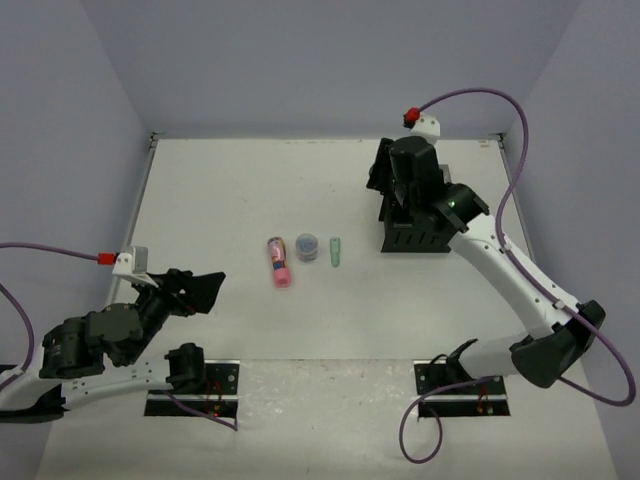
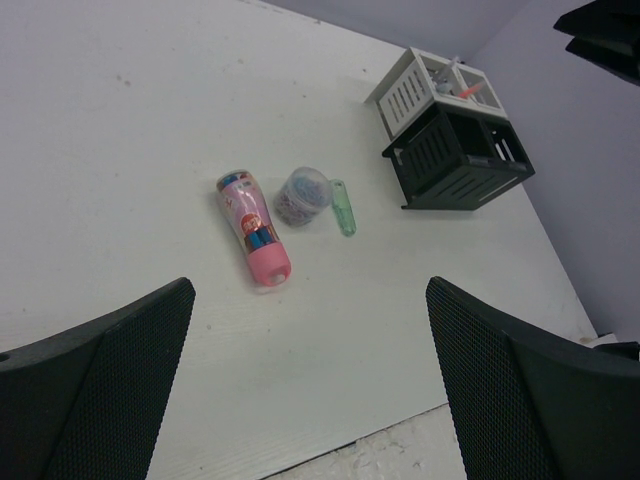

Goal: Sort the stationery into containers
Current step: Pick up the stationery from the center of the board.

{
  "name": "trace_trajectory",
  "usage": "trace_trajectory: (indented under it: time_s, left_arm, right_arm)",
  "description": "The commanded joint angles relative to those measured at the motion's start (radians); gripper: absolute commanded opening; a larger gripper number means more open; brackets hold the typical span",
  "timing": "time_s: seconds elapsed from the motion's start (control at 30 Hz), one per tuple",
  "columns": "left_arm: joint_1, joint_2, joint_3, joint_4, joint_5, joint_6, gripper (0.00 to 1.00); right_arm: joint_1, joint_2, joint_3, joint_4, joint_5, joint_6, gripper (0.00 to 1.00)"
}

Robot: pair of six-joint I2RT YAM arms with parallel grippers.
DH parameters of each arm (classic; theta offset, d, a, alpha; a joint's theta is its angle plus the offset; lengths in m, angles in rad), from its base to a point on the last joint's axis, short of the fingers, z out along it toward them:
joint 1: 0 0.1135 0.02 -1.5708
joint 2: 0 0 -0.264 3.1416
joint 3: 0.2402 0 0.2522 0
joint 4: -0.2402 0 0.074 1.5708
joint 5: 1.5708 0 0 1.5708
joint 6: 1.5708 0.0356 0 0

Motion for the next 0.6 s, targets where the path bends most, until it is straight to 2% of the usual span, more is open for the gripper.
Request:
trace_trajectory:
  time_s: [0.0,0.23,0.57]
  left_arm:
    - [-0.020,-0.043,0.017,0.001,-0.038,-0.031,1.00]
    - [-0.020,0.019,0.025,-0.028,-0.055,-0.064,1.00]
    - [-0.020,0.085,0.025,-0.029,-0.055,-0.065,1.00]
  right_arm:
    - [0.059,0.142,-0.078,-0.039,-0.172,0.074,0.46]
    - [0.120,0.442,0.021,-0.117,-0.203,0.094,0.45]
    - [0.119,0.610,0.082,-0.119,-0.216,0.092,0.48]
